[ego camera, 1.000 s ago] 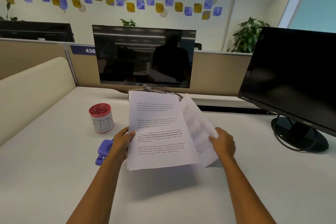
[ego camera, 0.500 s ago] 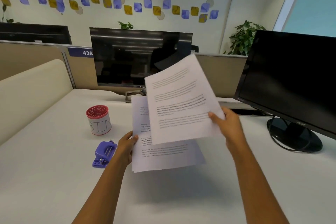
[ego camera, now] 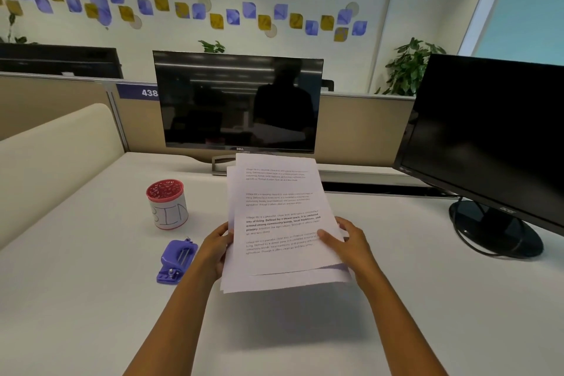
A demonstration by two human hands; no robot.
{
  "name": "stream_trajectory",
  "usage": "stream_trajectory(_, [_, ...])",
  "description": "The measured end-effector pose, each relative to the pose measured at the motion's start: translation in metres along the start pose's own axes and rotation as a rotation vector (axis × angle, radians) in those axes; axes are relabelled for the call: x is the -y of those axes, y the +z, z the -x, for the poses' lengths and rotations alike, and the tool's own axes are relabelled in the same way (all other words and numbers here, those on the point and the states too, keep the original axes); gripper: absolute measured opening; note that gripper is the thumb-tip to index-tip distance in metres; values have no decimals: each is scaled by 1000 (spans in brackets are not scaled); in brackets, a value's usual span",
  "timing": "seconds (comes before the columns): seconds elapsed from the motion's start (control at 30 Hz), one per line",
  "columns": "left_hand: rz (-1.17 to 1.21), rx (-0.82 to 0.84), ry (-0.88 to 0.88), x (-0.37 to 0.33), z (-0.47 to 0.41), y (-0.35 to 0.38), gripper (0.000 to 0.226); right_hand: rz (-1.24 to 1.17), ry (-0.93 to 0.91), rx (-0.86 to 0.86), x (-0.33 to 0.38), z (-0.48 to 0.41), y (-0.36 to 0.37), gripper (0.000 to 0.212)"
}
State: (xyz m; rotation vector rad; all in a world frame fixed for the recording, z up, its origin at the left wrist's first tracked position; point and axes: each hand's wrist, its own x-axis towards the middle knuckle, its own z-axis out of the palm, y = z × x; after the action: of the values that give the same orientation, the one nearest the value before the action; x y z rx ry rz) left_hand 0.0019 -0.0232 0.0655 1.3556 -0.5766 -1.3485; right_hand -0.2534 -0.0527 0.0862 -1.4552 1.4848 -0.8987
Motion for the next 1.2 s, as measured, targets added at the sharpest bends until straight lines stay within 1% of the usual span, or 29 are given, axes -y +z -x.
stream_trajectory(0.03, [-4, 23, -6, 1, 0, -1, 14, -116, 56, 12, -1, -2, -3, 64])
stream_trajectory(0.07, [-12, 48, -9, 1, 0, -1, 14, -253, 114, 54, -3, -5, -6, 62])
stream_trajectory(0.13, [-35, 92, -8, 2, -1, -2, 14, -457, 199, 204, -6, -8, -11, 48])
stream_trajectory(0.2, [-52, 141, 0, 5, 1, 2, 17, -542, 223, 329, -12, -8, -9, 33])
stream_trajectory(0.23, [-71, 154, 11, 7, 2, 5, 19, -558, 225, 355, -16, -8, -7, 31])
stream_trajectory(0.3, [-80, 123, 37, 13, 3, 10, 26, -519, 216, 362, -26, -12, 0, 39])
stream_trajectory(0.37, [-54, 97, 6, 17, 6, 14, 34, -405, 183, 350, -34, -13, 6, 50])
stream_trajectory(0.43, [-100, 126, 6, 22, 4, 17, 35, -273, 150, 324, -38, -15, 10, 54])
stream_trajectory(0.47, [-162, 122, 25, 25, 3, 19, 36, -227, 140, 306, -40, -16, 12, 54])
stream_trajectory(0.53, [-289, 75, 80, 29, -1, 20, 46, -162, 116, 249, -39, -17, 16, 50])
stream_trajectory(0.6, [-327, 47, 172, 30, -2, 25, 50, -123, 46, 172, -33, -16, 17, 46])
stream_trajectory(0.67, [-295, -4, 314, 19, 2, 33, 47, -147, -62, 74, -18, -13, 15, 42])
stream_trajectory(0.73, [-209, -12, 460, 3, 7, 41, 47, -227, -159, -13, -1, -11, 11, 40])
stream_trajectory(0.83, [-113, -25, 585, -23, 16, 52, 49, -336, -249, -73, 20, -10, 7, 39])
stream_trajectory(0.93, [-81, -39, 607, -33, 20, 52, 48, -406, -274, -56, 26, -6, 3, 36])
stream_trajectory(1.0, [-88, -24, 600, -31, 22, 49, 45, -425, -261, -33, 23, -3, 1, 25])
stream_trajectory(1.07, [-88, -5, 595, -27, 24, 47, 36, -437, -236, -7, 19, 0, 1, 16])
stream_trajectory(1.13, [-63, 16, 600, -28, 27, 49, 25, -456, -231, -6, 19, 2, 2, 13])
stream_trajectory(1.2, [-38, 32, 615, -35, 31, 53, 20, -466, -244, -37, 24, 3, 2, 12])
